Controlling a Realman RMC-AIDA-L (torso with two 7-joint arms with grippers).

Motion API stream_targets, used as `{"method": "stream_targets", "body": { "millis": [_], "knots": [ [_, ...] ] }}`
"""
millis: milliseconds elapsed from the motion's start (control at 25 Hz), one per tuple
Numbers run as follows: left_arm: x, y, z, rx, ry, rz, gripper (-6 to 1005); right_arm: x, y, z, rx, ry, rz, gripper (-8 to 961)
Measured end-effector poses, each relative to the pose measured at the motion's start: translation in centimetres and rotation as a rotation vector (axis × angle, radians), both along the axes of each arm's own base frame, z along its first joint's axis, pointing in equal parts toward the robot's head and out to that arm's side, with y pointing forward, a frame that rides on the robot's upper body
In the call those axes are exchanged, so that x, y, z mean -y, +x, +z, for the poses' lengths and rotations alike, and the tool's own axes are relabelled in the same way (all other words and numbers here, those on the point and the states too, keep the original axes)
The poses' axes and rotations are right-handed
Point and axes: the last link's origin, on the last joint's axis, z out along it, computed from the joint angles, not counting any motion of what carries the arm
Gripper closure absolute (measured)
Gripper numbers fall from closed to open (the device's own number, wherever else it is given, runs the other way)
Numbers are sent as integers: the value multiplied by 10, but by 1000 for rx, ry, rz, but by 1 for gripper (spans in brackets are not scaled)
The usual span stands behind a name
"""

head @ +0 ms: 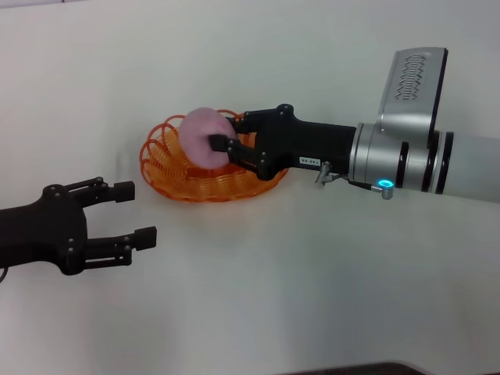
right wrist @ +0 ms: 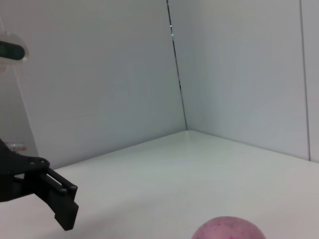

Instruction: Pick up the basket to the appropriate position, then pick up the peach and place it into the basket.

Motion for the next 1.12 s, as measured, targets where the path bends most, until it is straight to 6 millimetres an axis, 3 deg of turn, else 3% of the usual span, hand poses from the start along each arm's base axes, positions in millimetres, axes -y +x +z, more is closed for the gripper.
{"method": "stream_targets", "body": {
  "millis": [680,880,1120],
  "knots": [
    [-1,1,0,4,8,0,151,-4,-4,2,-6,-7,8,239],
    [-2,0,-1,6,9,6,151,-17,-18,26,-136,27,5,22],
    [-3,0,-3,11,7,11,151,-36,-44,63,-259,-81,-19,8]
  ]
}}
